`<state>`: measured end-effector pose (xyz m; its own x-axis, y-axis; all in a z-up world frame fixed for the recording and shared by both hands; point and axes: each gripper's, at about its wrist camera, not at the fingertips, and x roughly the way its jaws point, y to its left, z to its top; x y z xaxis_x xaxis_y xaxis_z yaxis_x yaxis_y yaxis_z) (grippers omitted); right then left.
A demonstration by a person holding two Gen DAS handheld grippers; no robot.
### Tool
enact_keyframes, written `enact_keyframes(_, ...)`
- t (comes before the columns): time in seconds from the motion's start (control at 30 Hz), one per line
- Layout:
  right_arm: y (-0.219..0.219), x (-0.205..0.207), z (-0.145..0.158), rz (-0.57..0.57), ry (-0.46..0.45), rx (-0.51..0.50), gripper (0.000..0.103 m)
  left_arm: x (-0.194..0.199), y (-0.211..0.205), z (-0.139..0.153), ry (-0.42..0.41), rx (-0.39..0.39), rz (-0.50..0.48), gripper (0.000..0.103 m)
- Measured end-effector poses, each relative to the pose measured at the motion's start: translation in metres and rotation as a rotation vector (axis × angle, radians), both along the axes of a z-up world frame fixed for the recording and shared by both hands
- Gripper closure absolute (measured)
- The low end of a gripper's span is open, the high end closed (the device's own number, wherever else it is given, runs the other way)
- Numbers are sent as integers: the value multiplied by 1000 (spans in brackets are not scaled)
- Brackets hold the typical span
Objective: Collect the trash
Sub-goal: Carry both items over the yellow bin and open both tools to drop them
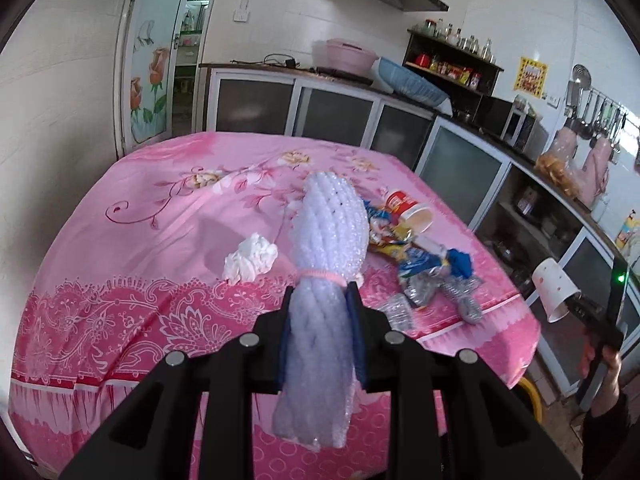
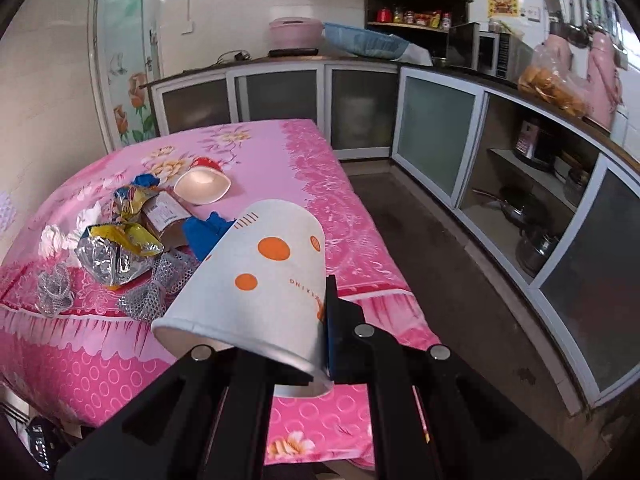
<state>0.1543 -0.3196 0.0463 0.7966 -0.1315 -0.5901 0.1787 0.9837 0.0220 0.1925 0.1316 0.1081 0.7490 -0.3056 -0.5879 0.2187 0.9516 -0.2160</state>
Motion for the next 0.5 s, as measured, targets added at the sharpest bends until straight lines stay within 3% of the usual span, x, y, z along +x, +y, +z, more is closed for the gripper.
enact_keyframes(0.2,-24,-35,2,-71,-22,6,99,-10,-34,18,-41,34,-84,80)
enact_keyframes(0.5,-91,-110,-5,-253,-19,19,99,-14,-181,-4,-13,45,-435,80)
